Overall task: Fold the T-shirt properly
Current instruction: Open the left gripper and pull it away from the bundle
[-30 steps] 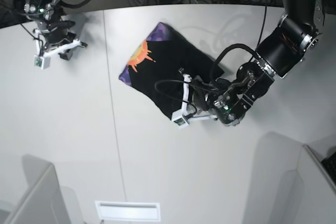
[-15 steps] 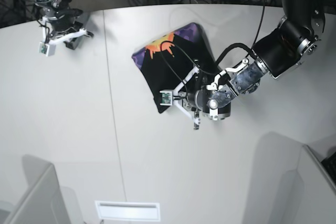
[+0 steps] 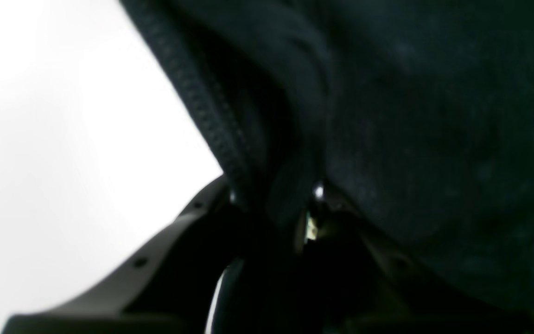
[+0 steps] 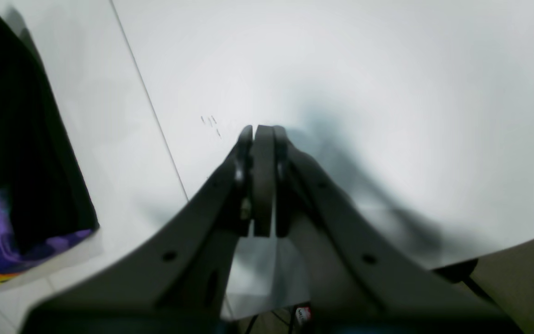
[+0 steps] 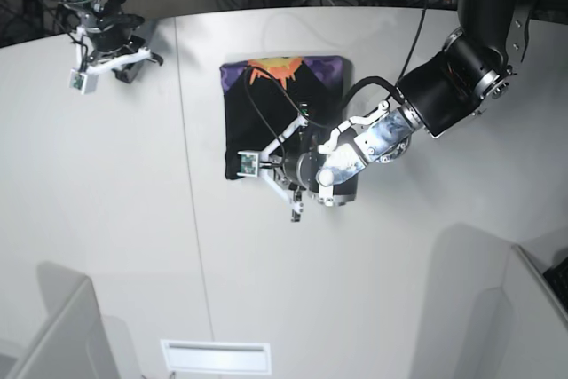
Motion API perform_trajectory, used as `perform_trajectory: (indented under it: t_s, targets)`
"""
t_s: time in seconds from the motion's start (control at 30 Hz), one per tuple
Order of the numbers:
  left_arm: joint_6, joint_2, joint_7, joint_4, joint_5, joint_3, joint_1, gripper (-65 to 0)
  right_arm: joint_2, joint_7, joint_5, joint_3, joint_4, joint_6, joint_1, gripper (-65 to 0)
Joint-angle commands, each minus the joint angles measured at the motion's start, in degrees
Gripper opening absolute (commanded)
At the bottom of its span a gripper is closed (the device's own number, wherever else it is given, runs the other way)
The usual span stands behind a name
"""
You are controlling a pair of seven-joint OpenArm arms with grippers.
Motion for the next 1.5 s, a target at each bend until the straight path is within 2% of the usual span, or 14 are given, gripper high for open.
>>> perform_trajectory:
  t_s: [0.0,0.7,0.8,0.93,1.0,1.1,1.23,1.37,1.4,1.47]
  targets:
    - [-0.30,0.77,-0.71,0.55,-0.31,-0.50,-1.68,-65.0,0.22,1.22,0.19,0.25,1.07,0.21,-0.17,-65.0]
    - [-0.30,0.94,-0.53,-0.24,-0.31,-1.12,-2.64,-65.0,0.14,1.22,0.19,-0.19,1.07,0.21,0.18,-65.0]
    - [-0.30,1.03,-0.53,-0.24,-0.31,-1.20,-2.73,-45.6,0.14,1.22,0.19,-0.19,1.07,0.21,0.00,-65.0]
    - [-0.30,1.20,-0.53,-0.24,-0.40,-1.20,-4.58,-24.8,0.14,1.22,0.19,-0.19,1.07,0.21,-0.17,-65.0]
    - [-0.30,1.29,-0.53,-0.16,-0.40,-1.38,-5.81,-17.8,0.14,1.04,0.19,-0.19,1.07,0.21,-0.17,-65.0]
    - [-0.30,1.29,-0.53,0.64,-0.67,-2.52,-8.36,-12.8,0.14,1.04,0.19,-0.28,1.07,0.21,-0.52,-65.0]
    - [-0.30,1.20,-0.27,4.94,-0.75,-12.55,-8.01,-13.2,0.31,1.04,0.19,-0.28,1.07,0.21,-0.52,-65.0]
    - [-0.30,0.59,-0.18,13.21,-0.40,-24.50,-2.64,-13.5,0.66,1.04,0.01,-0.37,1.07,0.83,-0.88,-65.0]
    - [-0.30,-0.11,-0.18,15.58,-0.40,-27.75,-0.18,-15.0,0.66,1.04,-0.08,-0.37,1.16,2.23,-0.96,-65.0]
    - [-0.30,-2.84,-0.18,20.42,-0.31,-33.56,5.27,-25.0,0.66,1.13,-0.17,-0.19,1.16,6.01,-0.96,-65.0]
